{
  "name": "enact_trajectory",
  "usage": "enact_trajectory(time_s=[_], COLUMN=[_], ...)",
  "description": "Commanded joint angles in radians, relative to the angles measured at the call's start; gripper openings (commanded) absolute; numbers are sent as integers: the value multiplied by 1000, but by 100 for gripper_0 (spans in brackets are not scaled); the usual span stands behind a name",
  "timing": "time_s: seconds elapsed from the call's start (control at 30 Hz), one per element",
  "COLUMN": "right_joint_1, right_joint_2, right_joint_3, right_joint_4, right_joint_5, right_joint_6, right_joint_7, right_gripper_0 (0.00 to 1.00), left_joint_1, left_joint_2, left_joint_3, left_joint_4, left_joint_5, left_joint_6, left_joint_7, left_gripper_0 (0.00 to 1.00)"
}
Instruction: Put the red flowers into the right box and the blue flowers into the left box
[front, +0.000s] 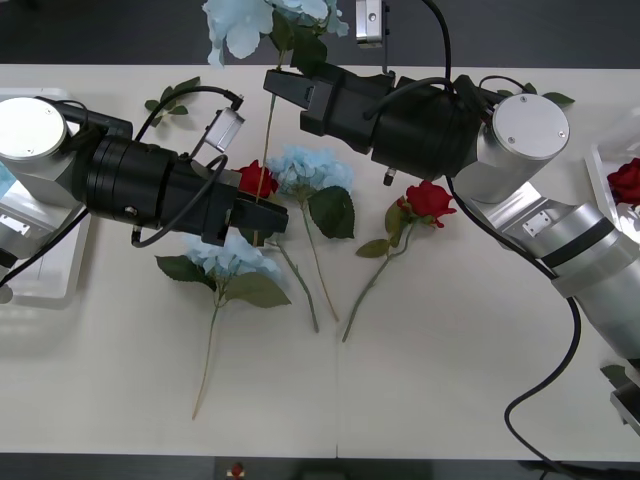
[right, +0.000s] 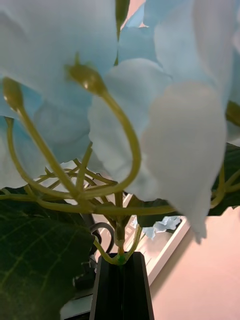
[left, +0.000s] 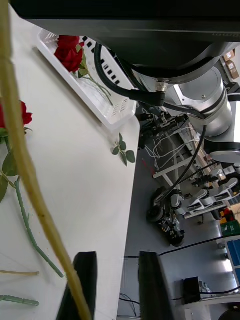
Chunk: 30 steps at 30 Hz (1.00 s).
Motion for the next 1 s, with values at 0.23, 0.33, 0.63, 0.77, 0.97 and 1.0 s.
enact_trajectory(time_s=[0.23,0.33,0.63,0.77,0.97,1.0], right_joint_1=[-40,-40,-51,-51,-51,-51], right_joint_2=[6,0,-69,-91,-103,-104], right_joint_3=[-3,-3,-3,-5,-20,-23], right_joint_4=[-18,-18,-18,-18,-18,-18], right_joint_5=[-21,-24,-23,-23,-24,-27], right_joint_6=[-3,-3,13,20,21,24], right_joint_7=[36,39,56,76,105,108], right_gripper_0=[0,0,75,95,100,100], left_joint_1=[-27,-25,-25,-25,-13,-8], left_joint_2=[6,6,8,9,25,31], left_joint_3=[28,28,31,37,64,74], left_joint_4=[-33,-33,-33,-33,-33,-33], left_joint_5=[21,25,30,30,32,32], left_joint_6=[-3,-3,-3,-2,9,15], left_joint_7=[50,50,50,50,50,52], left_gripper_0=[0,0,0,0,0,0])
